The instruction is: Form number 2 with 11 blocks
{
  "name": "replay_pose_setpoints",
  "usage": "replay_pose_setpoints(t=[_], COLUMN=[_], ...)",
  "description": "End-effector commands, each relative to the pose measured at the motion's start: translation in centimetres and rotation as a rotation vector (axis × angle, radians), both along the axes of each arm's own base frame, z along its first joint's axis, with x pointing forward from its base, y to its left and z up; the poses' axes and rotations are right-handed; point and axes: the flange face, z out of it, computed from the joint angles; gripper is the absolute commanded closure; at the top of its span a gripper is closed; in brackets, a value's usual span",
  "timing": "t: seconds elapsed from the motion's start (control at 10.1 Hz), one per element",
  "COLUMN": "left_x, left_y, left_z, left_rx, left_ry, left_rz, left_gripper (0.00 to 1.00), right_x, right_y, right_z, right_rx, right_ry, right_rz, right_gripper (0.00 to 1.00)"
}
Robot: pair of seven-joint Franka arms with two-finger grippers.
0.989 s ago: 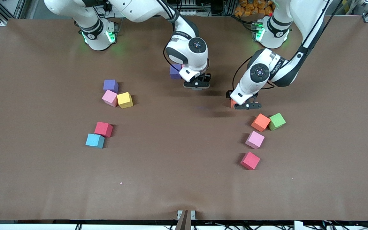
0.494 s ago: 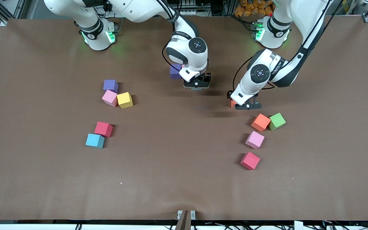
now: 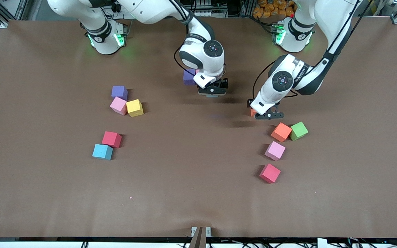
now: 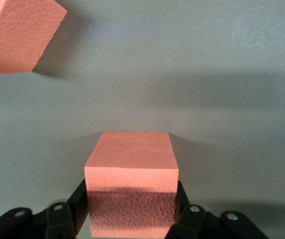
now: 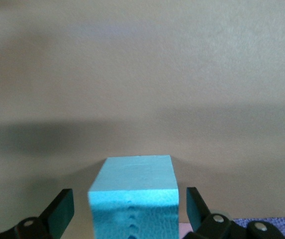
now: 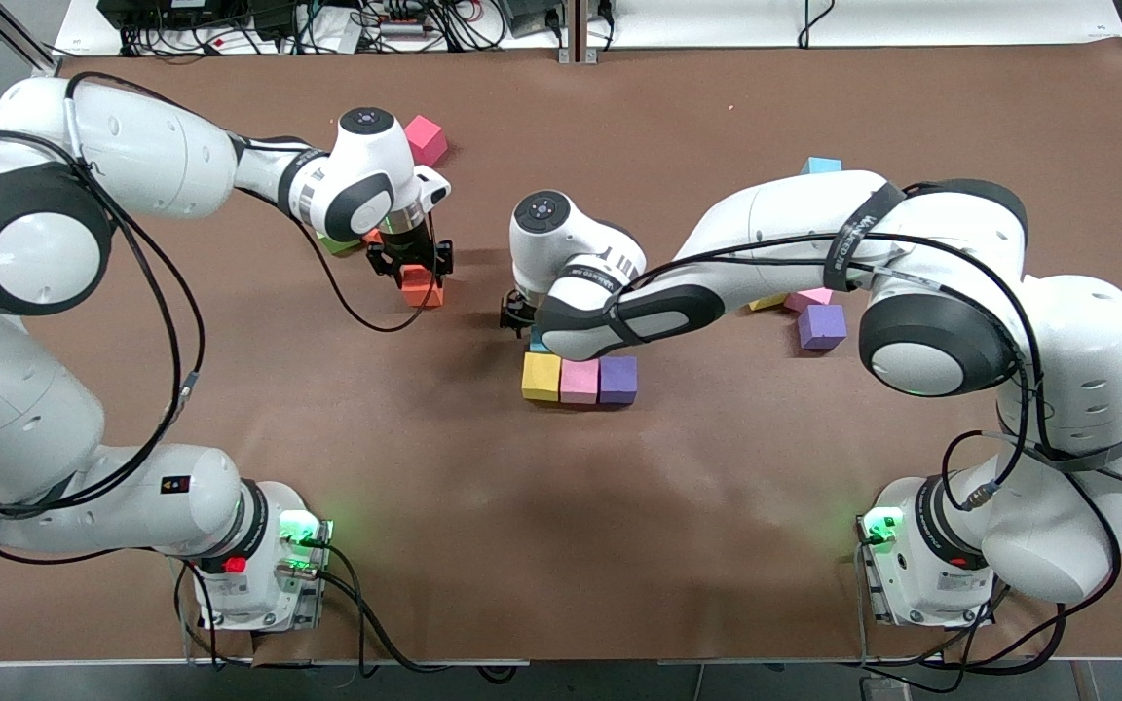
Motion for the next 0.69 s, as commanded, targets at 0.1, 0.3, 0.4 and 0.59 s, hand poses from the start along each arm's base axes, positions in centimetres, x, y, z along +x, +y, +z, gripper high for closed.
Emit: replay_pose_setpoints(t=[0.1, 0.3, 0.4, 0.59], left_x=[0.7, 1.0, 1.4, 1.5], left_y=[-0.1, -0.2, -0.5, -3.1], left_z=[1.0, 1.7, 2.4, 4.1], left_rx=[0.001, 0.005, 0.009, 0.007], left_ry=[-0.030, -0.042, -0.044, -0.052], left_rz=[-0.007, -0.007, -0.006, -0.002], left_gripper=[0.42, 0.46, 0.46, 0.46], right_x=[1.4, 3.2, 4.5, 7.9], right_y=[-1.7, -6.2, -9.1, -15.6], right_z=[7.3, 11.3, 12.0, 10.8], right_rx=[0.006, 0.004, -0.011, -0.061], right_ry=[-0.062, -0.101, -0.109, -0.081], right_rz=[0.040, 0.125, 0.182, 0.269], right_gripper=[0.00, 0.00, 0.00, 0.00])
